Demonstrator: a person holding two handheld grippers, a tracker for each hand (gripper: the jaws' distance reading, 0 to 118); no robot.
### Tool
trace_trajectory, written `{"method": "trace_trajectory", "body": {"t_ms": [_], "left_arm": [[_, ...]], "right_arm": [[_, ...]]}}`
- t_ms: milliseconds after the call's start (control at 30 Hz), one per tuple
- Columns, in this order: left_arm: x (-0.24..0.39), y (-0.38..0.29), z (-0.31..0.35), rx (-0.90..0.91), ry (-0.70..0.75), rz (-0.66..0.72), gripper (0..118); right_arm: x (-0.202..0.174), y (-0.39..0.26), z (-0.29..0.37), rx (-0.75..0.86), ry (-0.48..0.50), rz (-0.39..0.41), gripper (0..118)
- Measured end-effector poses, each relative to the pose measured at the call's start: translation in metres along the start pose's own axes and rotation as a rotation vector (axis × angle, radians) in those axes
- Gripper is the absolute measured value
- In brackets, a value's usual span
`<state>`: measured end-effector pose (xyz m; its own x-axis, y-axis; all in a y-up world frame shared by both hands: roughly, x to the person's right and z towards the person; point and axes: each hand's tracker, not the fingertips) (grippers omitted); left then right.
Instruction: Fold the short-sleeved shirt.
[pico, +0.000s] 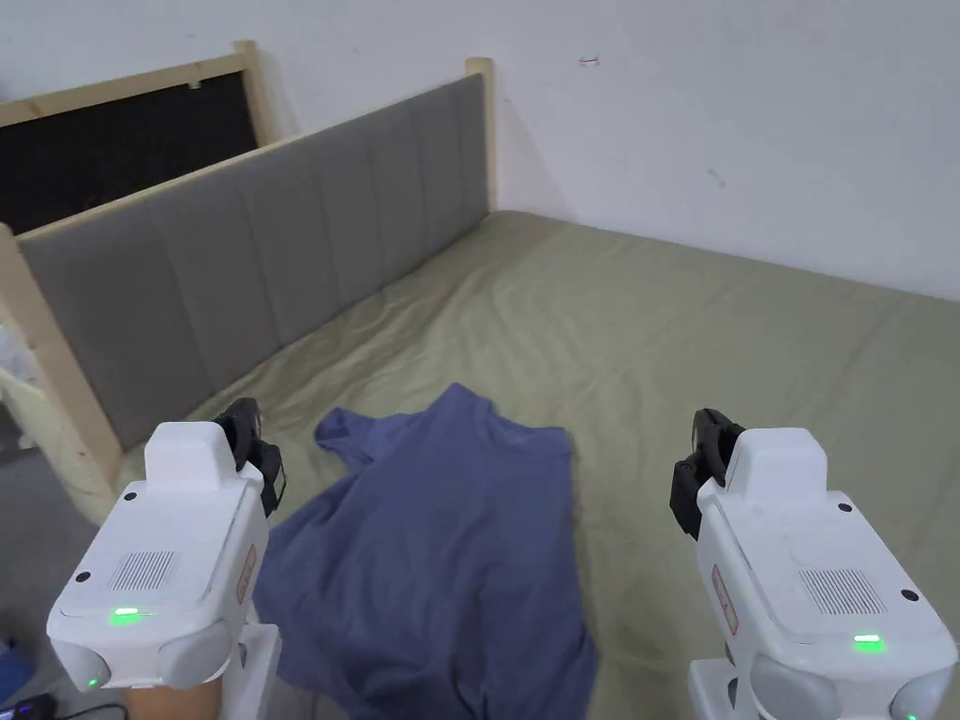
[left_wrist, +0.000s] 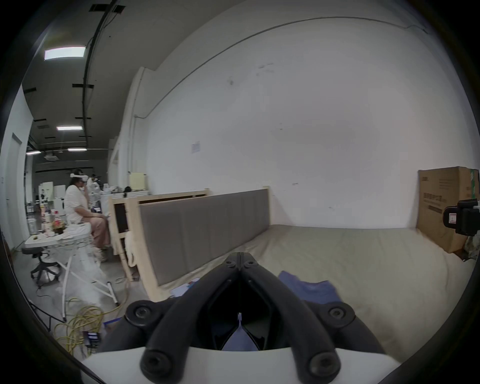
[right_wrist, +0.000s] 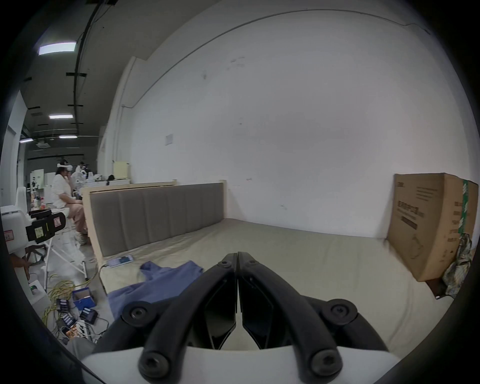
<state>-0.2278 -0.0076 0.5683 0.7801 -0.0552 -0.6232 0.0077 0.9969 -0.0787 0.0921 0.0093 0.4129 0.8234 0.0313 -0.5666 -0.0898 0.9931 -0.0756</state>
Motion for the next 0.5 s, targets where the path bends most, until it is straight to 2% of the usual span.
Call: {"method": "trace_trajectory", "body": {"t_ms": [100, 267, 500], "left_arm": [[-0.023, -0.004, 0.009, -0.009, 0.037, 0.008, 0], [-0.037, -0.008, 0.008, -0.031, 0.057, 0.008, 0], [-0.018, -0.014, -0.031, -0.194, -0.064, 0.048, 0]], "right_arm": [[-0.02, 0.001, -0.003, -0.001, 0.039, -0.001, 0], [-0.031, 0.003, -0.007, -0.002, 0.063, 0.008, 0], [-0.015, 0.003, -0.01, -0.011, 0.028, 0.022, 0]]}}
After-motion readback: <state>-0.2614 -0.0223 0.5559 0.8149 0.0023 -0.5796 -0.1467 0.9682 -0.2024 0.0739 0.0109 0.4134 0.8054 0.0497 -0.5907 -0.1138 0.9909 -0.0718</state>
